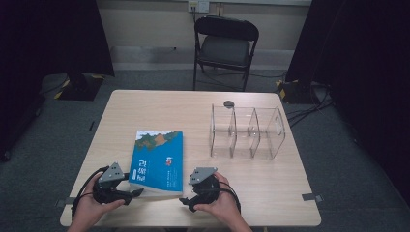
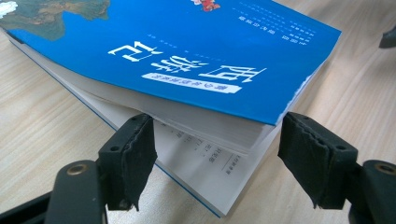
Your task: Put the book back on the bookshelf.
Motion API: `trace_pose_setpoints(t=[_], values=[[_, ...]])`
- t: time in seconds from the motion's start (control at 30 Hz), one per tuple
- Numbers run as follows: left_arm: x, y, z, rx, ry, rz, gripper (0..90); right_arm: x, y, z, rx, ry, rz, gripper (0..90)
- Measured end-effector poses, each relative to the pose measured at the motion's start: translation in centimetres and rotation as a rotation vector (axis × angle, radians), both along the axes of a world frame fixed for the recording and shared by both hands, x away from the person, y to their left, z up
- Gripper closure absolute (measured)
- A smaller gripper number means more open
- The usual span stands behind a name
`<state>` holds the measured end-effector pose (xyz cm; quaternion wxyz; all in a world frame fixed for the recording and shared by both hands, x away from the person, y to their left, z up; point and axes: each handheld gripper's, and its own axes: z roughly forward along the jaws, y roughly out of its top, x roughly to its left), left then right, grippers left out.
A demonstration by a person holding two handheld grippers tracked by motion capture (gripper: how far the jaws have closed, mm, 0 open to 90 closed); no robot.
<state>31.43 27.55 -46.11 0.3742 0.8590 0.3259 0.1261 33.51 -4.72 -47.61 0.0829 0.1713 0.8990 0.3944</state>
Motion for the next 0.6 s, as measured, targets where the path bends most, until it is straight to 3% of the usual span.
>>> trace_pose_setpoints(t=[0.23, 0.33, 0.47, 0.6], values=[[0.0, -0.1, 0.0, -0.009, 0.001, 0.014, 27.1, -0.3, 1.3, 0.2, 0.008, -0.012, 0.043, 13.8], [0.0, -0.1, 0.1, -0.032, 0.004, 0.016, 27.2, -0.3, 2.2, 0.3, 0.042, 0.001, 0.061, 14.7], [0.2, -0.1, 0.3, -0.020, 0.004, 0.009, 27.2, -0.3, 3.4, 0.1, 0.027, -0.008, 0.086, 15.2], [0.2, -0.1, 0.4, -0.031, 0.008, 0.009, 27.3, 0.0, 4.3, 0.1, 0.041, -0.014, 0.077, 16.4]])
